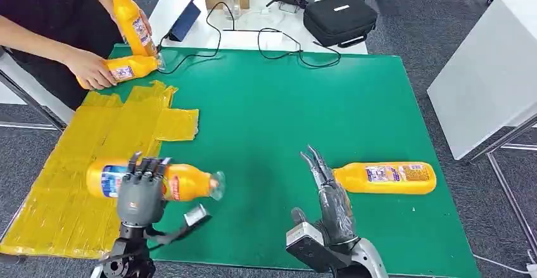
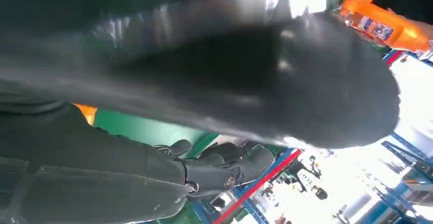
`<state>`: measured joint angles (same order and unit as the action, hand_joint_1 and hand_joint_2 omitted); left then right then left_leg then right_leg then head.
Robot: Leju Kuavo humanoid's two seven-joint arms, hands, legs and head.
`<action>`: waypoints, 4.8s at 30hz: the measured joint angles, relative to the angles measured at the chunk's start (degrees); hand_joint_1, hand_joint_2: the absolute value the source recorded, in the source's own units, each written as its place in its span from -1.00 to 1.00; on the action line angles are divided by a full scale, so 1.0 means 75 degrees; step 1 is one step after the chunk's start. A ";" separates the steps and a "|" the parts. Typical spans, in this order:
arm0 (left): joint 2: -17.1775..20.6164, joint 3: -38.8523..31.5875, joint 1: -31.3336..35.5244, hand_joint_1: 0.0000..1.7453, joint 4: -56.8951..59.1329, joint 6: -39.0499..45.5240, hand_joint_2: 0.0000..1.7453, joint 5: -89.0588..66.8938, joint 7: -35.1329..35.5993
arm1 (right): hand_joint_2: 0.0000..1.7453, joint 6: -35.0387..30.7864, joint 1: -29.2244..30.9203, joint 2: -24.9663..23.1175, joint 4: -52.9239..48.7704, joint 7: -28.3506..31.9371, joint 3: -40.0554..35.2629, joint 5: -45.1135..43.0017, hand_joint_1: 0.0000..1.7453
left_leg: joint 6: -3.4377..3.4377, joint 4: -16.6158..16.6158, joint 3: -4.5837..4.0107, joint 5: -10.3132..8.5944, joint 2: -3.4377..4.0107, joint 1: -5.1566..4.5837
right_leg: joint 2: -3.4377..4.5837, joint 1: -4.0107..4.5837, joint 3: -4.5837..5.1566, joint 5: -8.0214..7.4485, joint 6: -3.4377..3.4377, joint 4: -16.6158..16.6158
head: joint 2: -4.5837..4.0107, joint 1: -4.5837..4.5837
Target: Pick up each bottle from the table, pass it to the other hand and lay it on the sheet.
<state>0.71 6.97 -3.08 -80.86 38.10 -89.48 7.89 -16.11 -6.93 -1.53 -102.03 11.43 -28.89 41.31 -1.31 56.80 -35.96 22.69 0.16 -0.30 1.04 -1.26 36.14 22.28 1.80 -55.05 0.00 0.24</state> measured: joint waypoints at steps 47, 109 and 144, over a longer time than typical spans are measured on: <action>-0.0973 -0.3742 -0.0403 -1.00 0.0035 -0.3860 -1.00 1.3782 -0.6286 | 1.00 0.1466 0.1007 -0.0370 0.0684 -0.0615 0.1822 0.2212 -1.00 | -0.0007 0.0003 -0.0001 0.0000 -0.0009 -0.0002 | -0.0021 -0.0007 -0.0007 0.0015 0.0011 -0.0003 | 0.0000 -0.0003; -0.1817 -0.3203 -0.0551 -1.00 -0.0345 -0.5639 -1.00 1.2983 -0.5811 | 1.00 0.0979 0.2853 0.0927 0.5027 -0.0784 0.4272 0.4222 -1.00 | -0.0045 0.0003 0.0005 -0.0004 -0.0015 -0.0014 | -0.0039 -0.0016 -0.0031 0.0002 0.0025 -0.0002 | 0.0000 0.0000; -0.1718 -0.2789 0.0089 -1.00 0.0165 -0.5557 -1.00 1.3596 -0.5674 | 1.00 0.4230 0.5072 0.2630 0.8093 -0.0449 0.3357 0.5104 1.00 | -0.0081 0.0013 0.0052 -0.0029 -0.0095 -0.0022 | -0.0115 -0.0019 -0.0103 -0.0002 0.0043 0.0022 | 0.0000 0.0000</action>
<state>-12.17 -13.94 -2.41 -79.62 -3.58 12.48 -34.67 15.61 31.11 18.19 -41.33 8.07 -3.72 79.60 -1.91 56.90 -35.57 22.47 -0.55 -0.46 0.18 -1.40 35.37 22.27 2.12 -54.88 0.00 0.24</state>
